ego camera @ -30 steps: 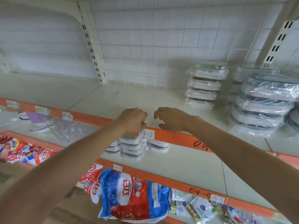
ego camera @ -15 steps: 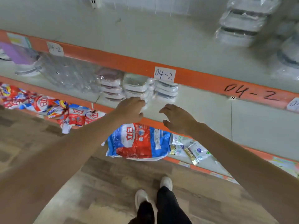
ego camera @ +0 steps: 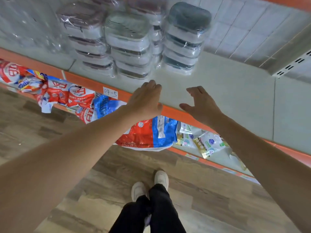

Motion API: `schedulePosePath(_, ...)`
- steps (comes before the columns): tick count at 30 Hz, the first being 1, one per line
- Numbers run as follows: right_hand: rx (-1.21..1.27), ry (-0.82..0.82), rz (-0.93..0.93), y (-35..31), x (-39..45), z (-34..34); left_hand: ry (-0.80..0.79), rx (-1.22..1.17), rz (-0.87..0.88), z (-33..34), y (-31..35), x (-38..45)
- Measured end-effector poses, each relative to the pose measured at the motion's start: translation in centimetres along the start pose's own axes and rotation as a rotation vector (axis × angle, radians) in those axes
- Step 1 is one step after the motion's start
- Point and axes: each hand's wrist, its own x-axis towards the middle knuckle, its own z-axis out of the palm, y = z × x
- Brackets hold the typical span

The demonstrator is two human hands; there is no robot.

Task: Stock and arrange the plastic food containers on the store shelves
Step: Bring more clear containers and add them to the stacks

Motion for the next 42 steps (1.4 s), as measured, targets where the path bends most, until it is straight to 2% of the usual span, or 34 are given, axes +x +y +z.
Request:
schedulePosePath(8, 0.134, 0.151, 0.088, 4.5, 5.3, -0.2, 0.203, -0.15, 0.013, 1.1, -0.3, 5.9)
schedulePosePath(12, 0.362, 0.22, 0.16, 6.2, 9.1, 0.7, 0.353, -0.11, 0.026, 1.6, -0.2, 8.2)
schedulePosePath(15, 0.574, 0.273, 0.147, 6.6, 11.8, 1.2, 0.537, -0.145, 0.078, 0.8, 0.1, 9.9)
schedulePosePath(18, 0.715, 0.286, 0.127, 6.6, 14.1, 1.3, 0.633, -0.122, 0.142, -0.7, 0.4, 12.0)
schedulePosePath(20, 0.77, 0.291, 0.088, 6.6, 15.1, 1.6, 0.637, -0.077, 0.149, -1.8, 0.6, 13.6)
schedulePosePath(24, 0.714, 0.333, 0.132, 6.7, 15.7, 2.3, 0.478, 0.088, 0.138, -2.9, 0.8, 15.6)
schedulePosePath(29, 0.594, 0.347, 0.219, 6.6, 13.7, 2.9, 0.501, 0.233, 0.176, -3.0, 0.9, 14.2)
schedulePosePath(37, 0.421, 0.273, 0.338, 6.5, 3.7, 4.6, 0.506, 0.015, 0.29, -1.0, 3.1, 5.4)
schedulePosePath(42, 0.47, 0.232, 0.359, 7.0, -1.3, 4.0, 0.497, -0.107, 0.303, -0.3, 4.8, 2.8)
